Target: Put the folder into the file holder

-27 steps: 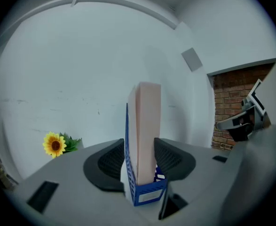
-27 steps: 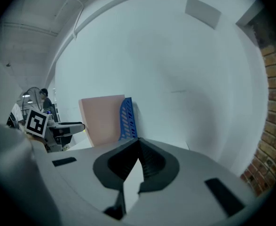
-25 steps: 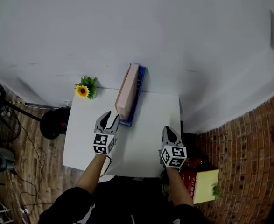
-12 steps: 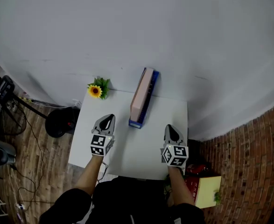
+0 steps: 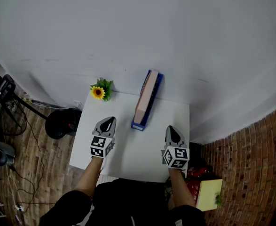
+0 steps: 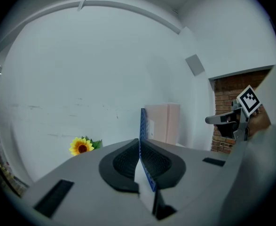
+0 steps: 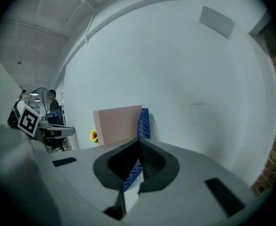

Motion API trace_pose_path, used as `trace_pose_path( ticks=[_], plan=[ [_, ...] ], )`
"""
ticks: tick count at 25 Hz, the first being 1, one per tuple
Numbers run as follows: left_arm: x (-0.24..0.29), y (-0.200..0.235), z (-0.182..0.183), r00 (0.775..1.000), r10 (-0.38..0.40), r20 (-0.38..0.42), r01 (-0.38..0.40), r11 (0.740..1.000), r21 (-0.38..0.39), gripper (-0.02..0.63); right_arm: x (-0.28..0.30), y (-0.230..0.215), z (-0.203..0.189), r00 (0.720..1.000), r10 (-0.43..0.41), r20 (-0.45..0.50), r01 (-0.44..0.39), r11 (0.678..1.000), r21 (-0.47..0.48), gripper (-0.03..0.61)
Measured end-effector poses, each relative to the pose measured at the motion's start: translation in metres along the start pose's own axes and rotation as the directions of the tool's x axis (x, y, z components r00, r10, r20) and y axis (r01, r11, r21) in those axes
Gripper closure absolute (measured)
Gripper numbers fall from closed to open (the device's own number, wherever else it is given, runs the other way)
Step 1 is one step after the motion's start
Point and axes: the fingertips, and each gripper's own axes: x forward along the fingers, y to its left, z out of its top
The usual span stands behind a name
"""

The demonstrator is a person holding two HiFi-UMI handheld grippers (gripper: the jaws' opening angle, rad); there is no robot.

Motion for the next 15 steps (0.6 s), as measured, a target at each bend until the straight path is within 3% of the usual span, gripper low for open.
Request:
trace_pose_path(
  ticks=[15],
  plan=[
    [0.0056, -0.0020, -0.0102, 1.000, -0.010, -0.028, 0.010, 1.000, -0.010, 0.583, 0.0036, 0.0037, -0.0069, 1.000, 0.010, -0.019, -0.010, 1.000, 0.002, 0.572]
  ],
)
